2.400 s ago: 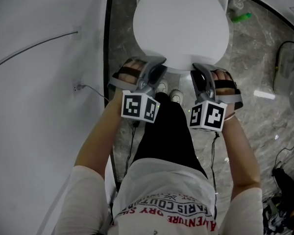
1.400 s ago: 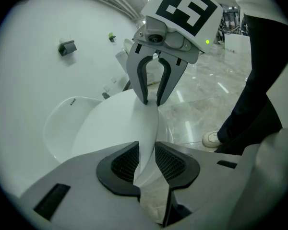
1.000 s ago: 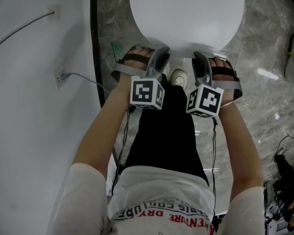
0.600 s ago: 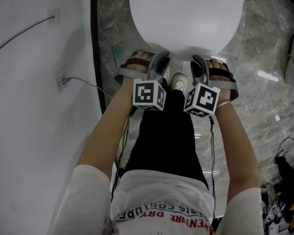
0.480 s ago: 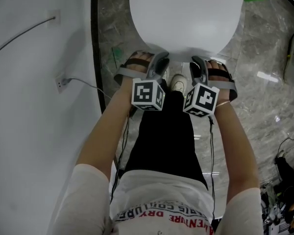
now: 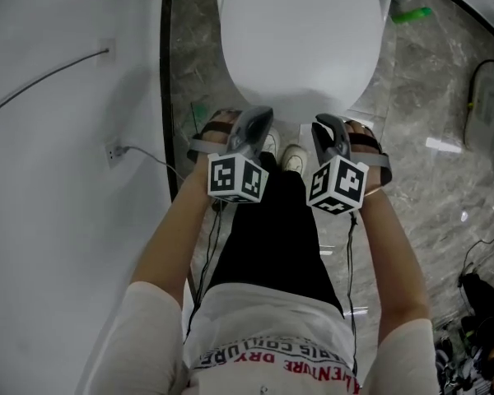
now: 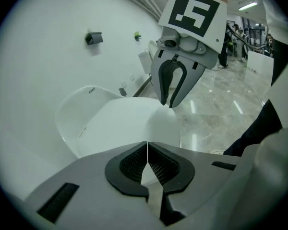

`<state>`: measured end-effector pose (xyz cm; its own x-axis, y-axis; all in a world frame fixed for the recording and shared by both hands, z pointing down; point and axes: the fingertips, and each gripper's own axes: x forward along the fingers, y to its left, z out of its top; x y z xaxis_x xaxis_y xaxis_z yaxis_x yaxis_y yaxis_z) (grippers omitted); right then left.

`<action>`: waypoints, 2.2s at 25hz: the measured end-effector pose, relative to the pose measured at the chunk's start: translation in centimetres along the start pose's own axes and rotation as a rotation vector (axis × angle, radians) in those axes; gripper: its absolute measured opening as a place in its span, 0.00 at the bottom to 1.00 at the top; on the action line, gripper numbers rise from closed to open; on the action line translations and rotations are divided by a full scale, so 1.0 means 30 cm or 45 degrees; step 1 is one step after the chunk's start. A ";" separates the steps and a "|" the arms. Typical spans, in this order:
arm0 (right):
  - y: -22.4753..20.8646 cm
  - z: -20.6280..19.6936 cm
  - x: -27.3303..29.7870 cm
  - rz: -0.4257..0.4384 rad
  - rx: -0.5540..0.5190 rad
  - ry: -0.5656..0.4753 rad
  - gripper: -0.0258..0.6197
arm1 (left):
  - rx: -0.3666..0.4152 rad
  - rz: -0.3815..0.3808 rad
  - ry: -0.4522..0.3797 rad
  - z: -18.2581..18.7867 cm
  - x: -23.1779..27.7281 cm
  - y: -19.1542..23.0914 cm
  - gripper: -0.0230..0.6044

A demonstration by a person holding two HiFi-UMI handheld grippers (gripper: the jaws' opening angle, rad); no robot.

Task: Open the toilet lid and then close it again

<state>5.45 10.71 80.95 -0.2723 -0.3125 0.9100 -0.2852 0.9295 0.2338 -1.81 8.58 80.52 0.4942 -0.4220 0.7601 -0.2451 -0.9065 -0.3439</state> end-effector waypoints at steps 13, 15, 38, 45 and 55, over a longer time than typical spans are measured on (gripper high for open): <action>-0.359 0.248 -0.540 -0.238 0.289 -0.120 0.07 | -0.236 0.277 -0.200 0.394 -0.459 0.459 0.05; -0.401 0.302 -0.641 -0.257 0.316 -0.147 0.07 | -0.240 0.326 -0.230 0.459 -0.558 0.534 0.05; -0.749 0.800 -1.665 -0.887 0.443 -0.621 0.07 | -0.729 0.568 -0.898 0.963 -1.581 1.098 0.05; -0.765 0.869 -1.843 -0.931 0.628 -0.876 0.07 | -0.786 0.590 -1.048 1.040 -1.737 1.080 0.05; -0.671 0.880 -1.874 -0.946 0.729 -1.016 0.07 | -0.931 0.574 -1.055 0.985 -1.731 0.992 0.05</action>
<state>2.23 4.38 16.05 -0.3001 -0.9476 0.1092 -0.9176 0.3180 0.2385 -10.13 3.02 14.52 0.5636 -0.8256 -0.0286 -0.8190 -0.5629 0.1113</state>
